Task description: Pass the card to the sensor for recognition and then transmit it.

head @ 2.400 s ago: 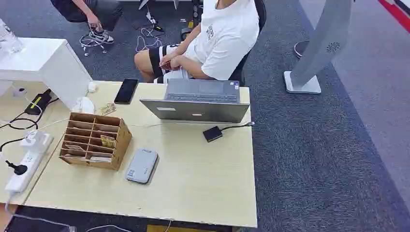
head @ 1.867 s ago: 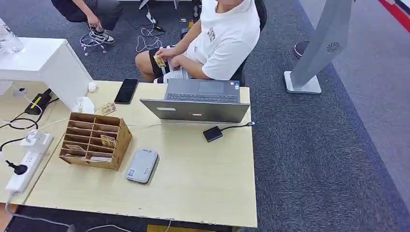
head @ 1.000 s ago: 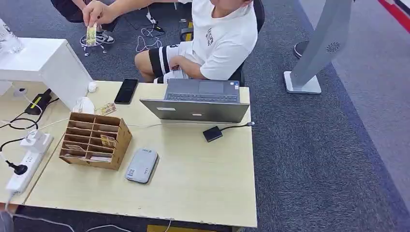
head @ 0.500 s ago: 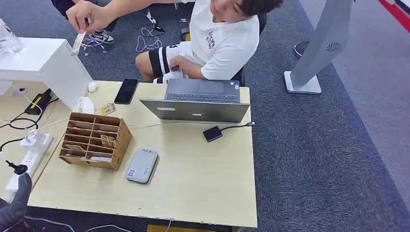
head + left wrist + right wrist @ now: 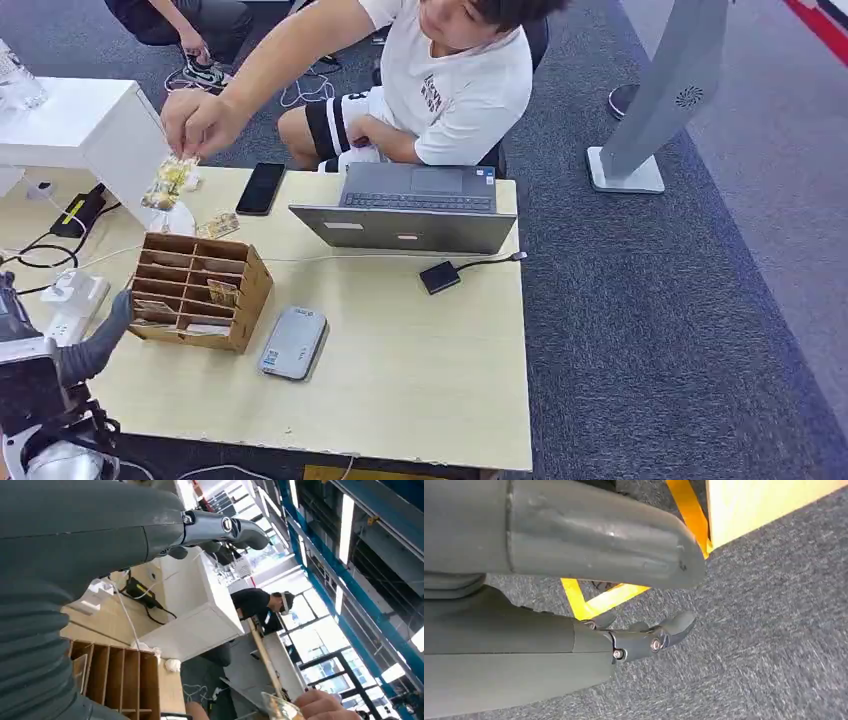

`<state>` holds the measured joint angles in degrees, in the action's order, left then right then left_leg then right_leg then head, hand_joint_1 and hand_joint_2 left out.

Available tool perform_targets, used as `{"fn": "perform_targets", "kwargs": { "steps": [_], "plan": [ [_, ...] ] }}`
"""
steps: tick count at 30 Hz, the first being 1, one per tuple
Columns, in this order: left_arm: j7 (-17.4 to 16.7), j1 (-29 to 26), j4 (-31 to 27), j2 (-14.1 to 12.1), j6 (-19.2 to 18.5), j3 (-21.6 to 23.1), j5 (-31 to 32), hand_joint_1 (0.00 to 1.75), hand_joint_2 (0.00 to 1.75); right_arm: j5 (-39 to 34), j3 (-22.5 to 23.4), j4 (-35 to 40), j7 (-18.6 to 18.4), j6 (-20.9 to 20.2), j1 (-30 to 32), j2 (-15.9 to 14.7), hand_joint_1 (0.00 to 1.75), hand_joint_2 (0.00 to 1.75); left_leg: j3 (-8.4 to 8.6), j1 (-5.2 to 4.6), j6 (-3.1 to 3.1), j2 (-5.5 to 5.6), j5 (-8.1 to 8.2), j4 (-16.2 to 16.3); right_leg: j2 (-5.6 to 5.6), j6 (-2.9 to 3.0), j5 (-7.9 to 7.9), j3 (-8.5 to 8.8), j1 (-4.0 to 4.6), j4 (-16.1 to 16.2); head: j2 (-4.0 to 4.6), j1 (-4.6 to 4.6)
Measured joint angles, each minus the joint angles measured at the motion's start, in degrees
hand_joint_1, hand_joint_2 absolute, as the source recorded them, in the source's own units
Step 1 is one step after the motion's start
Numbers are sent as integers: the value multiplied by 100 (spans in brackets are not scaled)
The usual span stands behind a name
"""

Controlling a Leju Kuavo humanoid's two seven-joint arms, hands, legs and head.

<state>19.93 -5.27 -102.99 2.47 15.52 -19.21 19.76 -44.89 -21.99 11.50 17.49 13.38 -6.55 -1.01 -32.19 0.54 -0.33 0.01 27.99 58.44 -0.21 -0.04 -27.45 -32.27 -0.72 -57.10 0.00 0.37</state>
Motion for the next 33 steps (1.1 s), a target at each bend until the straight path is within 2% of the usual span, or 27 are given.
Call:
{"fn": "perform_targets", "kwargs": {
  "steps": [26, 27, 30, 33],
  "plan": [
    [-2017, 1805, 1237, -1683, 726, 1801, 4260, 0, 175, 809, -271, 11, -328, -85, -183, 372, 0, 0, 0, 1, 5, 0, -4, 2, -5, 1, 1, -1, 0, -5, 0, 4],
    [-2090, 1858, 1283, -1725, 754, 1847, 4409, 175, 175, 837, -284, 11, -341, -85, -187, 380, 0, 0, 1, 1, 5, 0, -4, 2, -5, 1, 1, -1, 0, -5, 2, -2],
    [-2280, 1985, 1429, -1871, 859, 1998, 4817, 175, 175, 951, -302, 11, -387, -85, -196, 415, 0, 0, 0, 1, 5, 0, -4, 2, -5, 1, 1, -1, 0, -5, 0, 2],
    [-2288, 2041, 1517, -1941, 863, 2085, 4830, 175, 175, 1003, -308, 11, -393, -87, -195, 428, 0, 0, 0, 1, 5, -1, -4, 2, -5, 1, 1, -2, 0, -5, 0, 0]
  ]
}}
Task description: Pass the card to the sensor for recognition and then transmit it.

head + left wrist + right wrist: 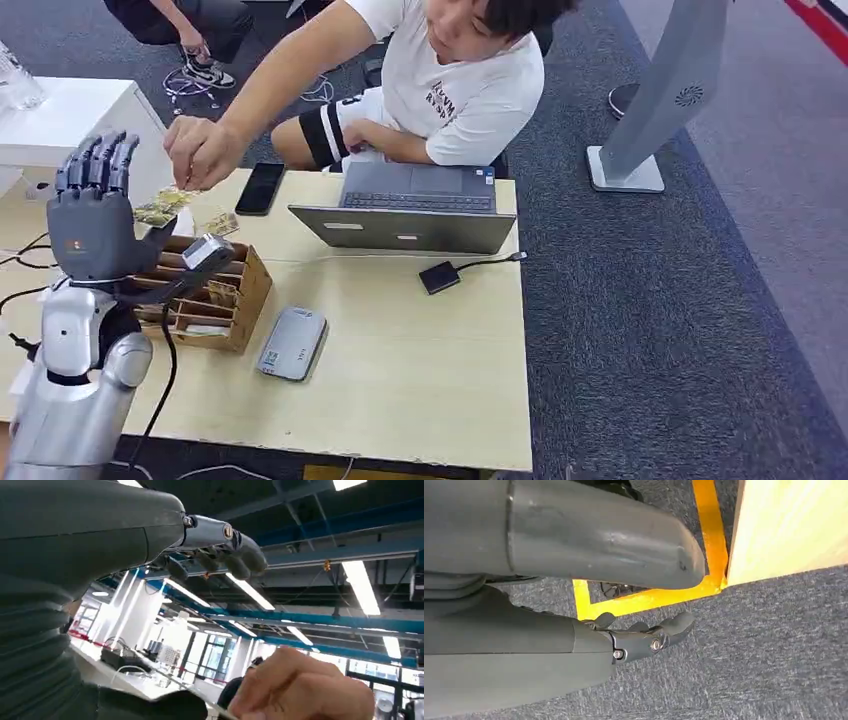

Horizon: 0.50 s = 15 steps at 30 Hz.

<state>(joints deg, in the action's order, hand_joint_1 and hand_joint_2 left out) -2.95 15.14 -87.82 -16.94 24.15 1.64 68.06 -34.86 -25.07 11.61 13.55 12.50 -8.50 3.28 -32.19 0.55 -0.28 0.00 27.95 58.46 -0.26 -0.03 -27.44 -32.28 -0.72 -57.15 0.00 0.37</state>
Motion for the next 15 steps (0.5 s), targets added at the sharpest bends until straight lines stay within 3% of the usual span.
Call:
{"fn": "perform_targets", "kwargs": {
  "steps": [15],
  "plan": [
    [4, 41, 124, -66, -20, 199, -79, 175, 175, 98, -15, -2, 7, -7, 5, 15, 0, 0, 0, 0, 0, -1, 0, 0, -1, 0, 0, -1, 0, 0, 0, 0]
  ]
}}
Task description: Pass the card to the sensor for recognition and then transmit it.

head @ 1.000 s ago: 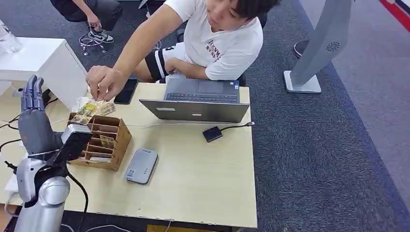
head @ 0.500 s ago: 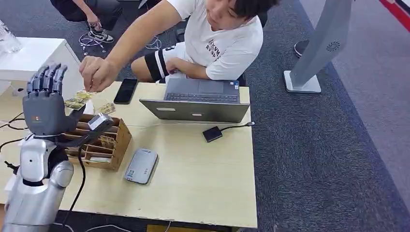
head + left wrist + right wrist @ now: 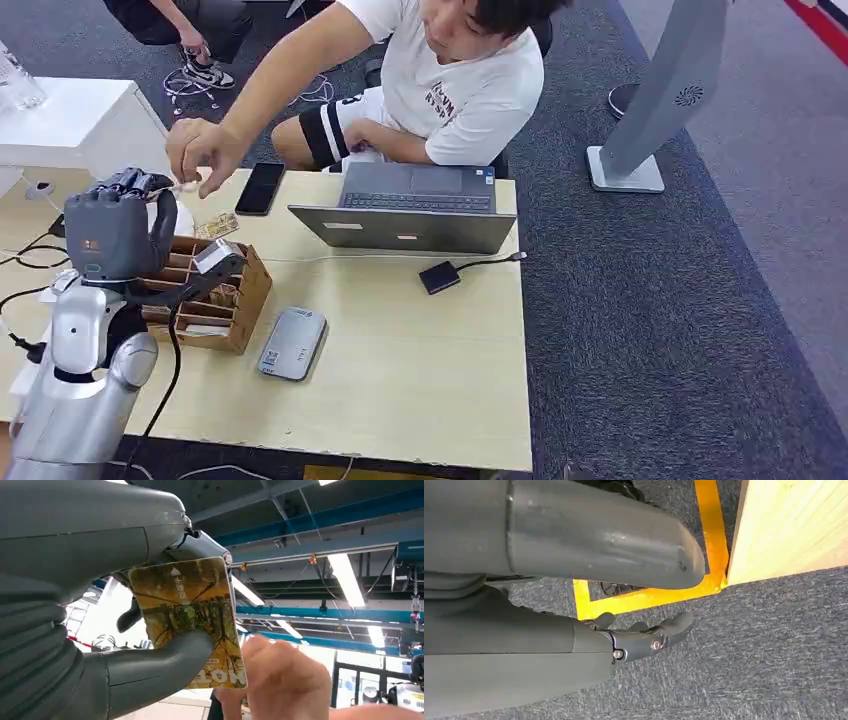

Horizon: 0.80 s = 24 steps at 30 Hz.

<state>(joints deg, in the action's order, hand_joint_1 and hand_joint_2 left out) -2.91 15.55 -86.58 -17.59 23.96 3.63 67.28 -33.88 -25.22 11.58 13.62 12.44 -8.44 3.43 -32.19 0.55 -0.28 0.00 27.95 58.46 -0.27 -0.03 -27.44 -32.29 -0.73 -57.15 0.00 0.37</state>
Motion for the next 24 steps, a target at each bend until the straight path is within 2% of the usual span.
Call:
{"fn": "perform_targets", "kwargs": {
  "steps": [18, 20, 21, 22, 24],
  "plan": [
    [4, -1, 0, 0, -4, 20, -61, 175, 175, 4, 0, 0, 0, 0, 3, 2, 0, 0, 0, 0, 0, 0, 0, 0, 0, 0, 0, 0, 0, 0, 0, 0],
    [94, -39, 0, 15, -13, 89, -111, 175, 175, 15, 2, 0, 0, 7, 5, 4, 0, 0, 0, -1, 0, 0, 0, 0, 0, 0, 0, 0, 0, 0, 0, 0],
    [171, -131, -15, 42, -184, 212, -138, 175, 175, 13, 2, 0, 18, 7, 19, 4, 0, 0, 0, -1, 0, 0, 0, 0, 1, 0, 0, 0, 0, 0, 0, 2],
    [87, -452, -39, 184, -660, 737, 85, 175, 175, 13, 20, 0, 79, 0, 61, 4, 0, 0, -3, -2, 0, 0, 1, 1, 1, -1, 0, -1, -1, 2, 0, 0],
    [41, -493, -35, 232, -743, 925, 103, 175, 175, 17, 37, 0, 79, 0, 64, 4, 0, 0, -3, -2, -1, 0, 1, 1, 1, -1, 0, -1, -1, 2, 0, 0]
  ]
}}
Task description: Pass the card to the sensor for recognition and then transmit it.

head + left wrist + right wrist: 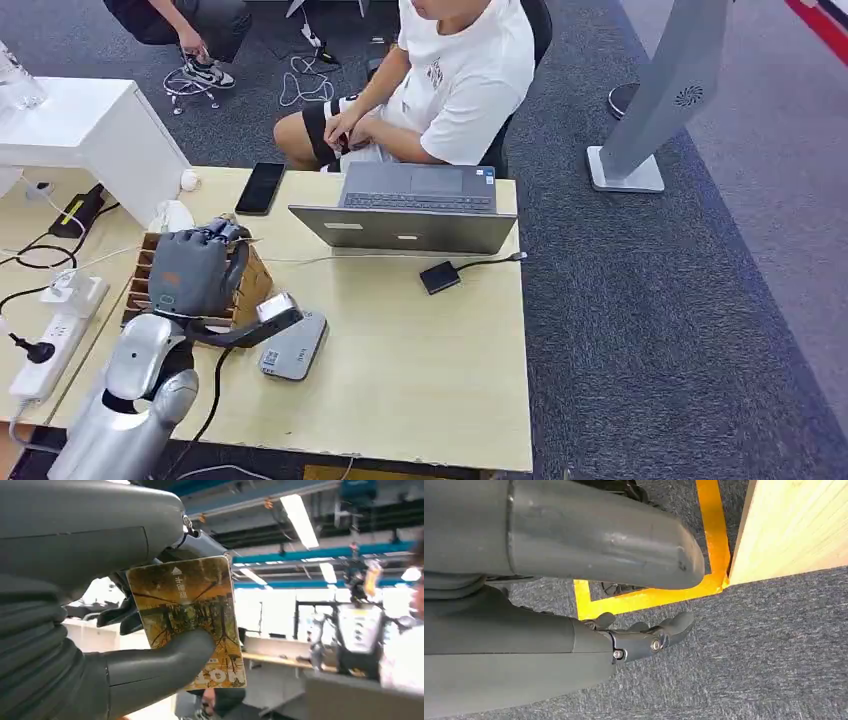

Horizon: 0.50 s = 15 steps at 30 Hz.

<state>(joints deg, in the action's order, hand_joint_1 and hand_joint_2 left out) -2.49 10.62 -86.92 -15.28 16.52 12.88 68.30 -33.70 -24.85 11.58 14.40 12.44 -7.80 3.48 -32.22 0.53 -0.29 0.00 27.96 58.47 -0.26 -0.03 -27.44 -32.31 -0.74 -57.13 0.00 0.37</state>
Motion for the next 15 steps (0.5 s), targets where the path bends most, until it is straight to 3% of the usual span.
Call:
{"fn": "perform_targets", "kwargs": {
  "steps": [5, 15],
  "plan": [
    [-57, -31, 87, 94, -155, 282, -74, 175, 175, 85, 52, 0, 0, 2, 8, 0, 0, 0, 1, 1, 0, 0, 0, 0, 0, 0, 0, 0, 0, 0, 0, 0],
    [-179, -50, 227, 214, -328, 402, -146, 175, 175, 101, 68, 0, -4, 7, 24, 2, 0, 0, 0, 2, 0, 0, 0, 0, 0, 0, 0, 0, 1, 0, 0, 0]
  ]
}}
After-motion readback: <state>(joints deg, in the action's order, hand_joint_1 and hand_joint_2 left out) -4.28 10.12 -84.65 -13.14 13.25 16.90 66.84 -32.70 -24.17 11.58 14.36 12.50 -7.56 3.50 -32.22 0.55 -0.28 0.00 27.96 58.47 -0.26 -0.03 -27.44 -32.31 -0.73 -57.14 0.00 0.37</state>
